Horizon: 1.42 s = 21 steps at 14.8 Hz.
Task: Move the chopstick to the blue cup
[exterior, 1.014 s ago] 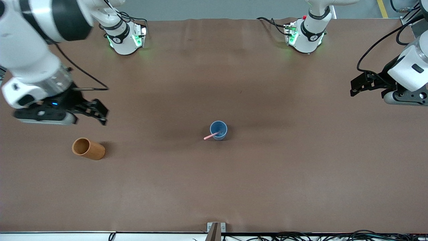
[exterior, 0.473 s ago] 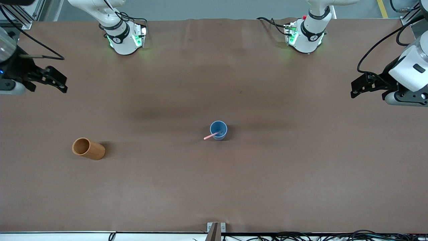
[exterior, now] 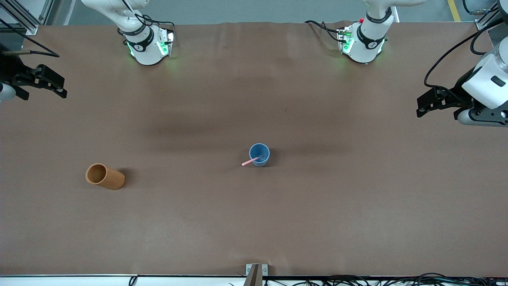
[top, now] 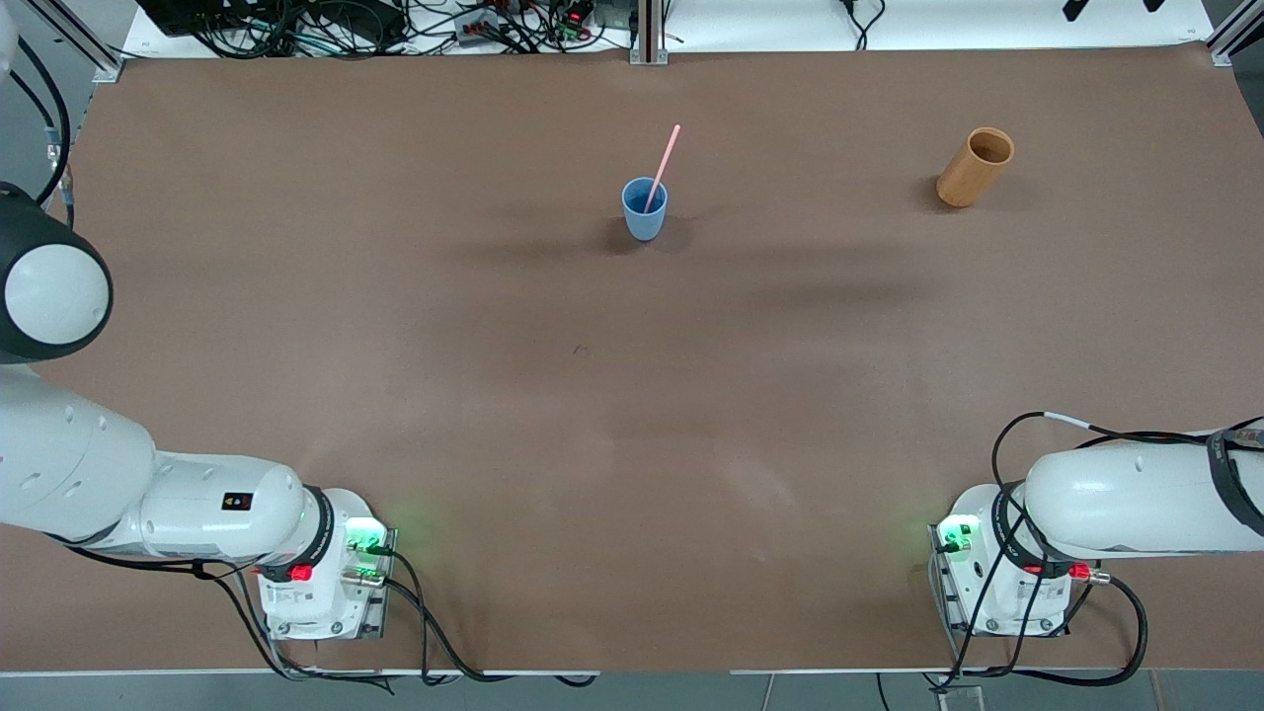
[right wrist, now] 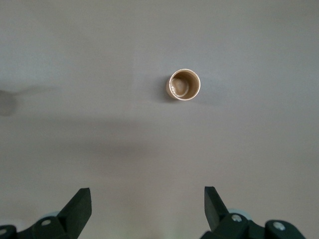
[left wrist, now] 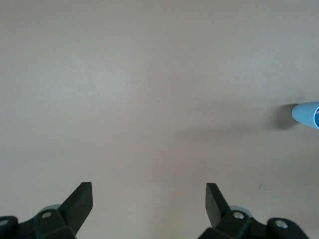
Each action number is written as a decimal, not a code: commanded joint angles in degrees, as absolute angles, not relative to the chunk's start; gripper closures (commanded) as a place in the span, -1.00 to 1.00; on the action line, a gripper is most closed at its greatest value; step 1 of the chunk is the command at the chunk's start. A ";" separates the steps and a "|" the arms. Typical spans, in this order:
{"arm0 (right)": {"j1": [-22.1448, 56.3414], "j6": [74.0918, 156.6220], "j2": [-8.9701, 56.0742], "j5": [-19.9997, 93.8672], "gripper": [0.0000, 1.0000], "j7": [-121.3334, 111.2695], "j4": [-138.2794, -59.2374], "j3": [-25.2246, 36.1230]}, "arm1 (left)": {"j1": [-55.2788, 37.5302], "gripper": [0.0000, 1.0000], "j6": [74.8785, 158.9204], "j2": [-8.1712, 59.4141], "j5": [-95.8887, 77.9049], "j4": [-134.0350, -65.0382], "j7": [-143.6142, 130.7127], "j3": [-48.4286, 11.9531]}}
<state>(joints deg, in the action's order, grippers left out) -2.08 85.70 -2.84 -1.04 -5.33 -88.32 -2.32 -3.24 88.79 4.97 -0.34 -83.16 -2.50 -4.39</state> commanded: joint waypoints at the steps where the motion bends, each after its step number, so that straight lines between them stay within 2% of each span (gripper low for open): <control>1: -2.90 86.04 -2.29 0.96 -1.00 -7.65 -86.84 -0.62 | -3.60 -1.00 89.21 5.53 0.35 -82.36 -2.81 -4.39; 21: -0.97 86.75 -1.67 -0.70 -1.00 2.88 -87.10 0.53 | -3.43 -1.00 89.03 5.54 0.62 -82.18 -2.55 -4.39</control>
<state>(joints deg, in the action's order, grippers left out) -1.25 86.77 -1.73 -0.57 -0.48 -87.63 0.35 -3.26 88.93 5.07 -0.33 -83.14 -2.50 -4.39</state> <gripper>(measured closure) 0.000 0.000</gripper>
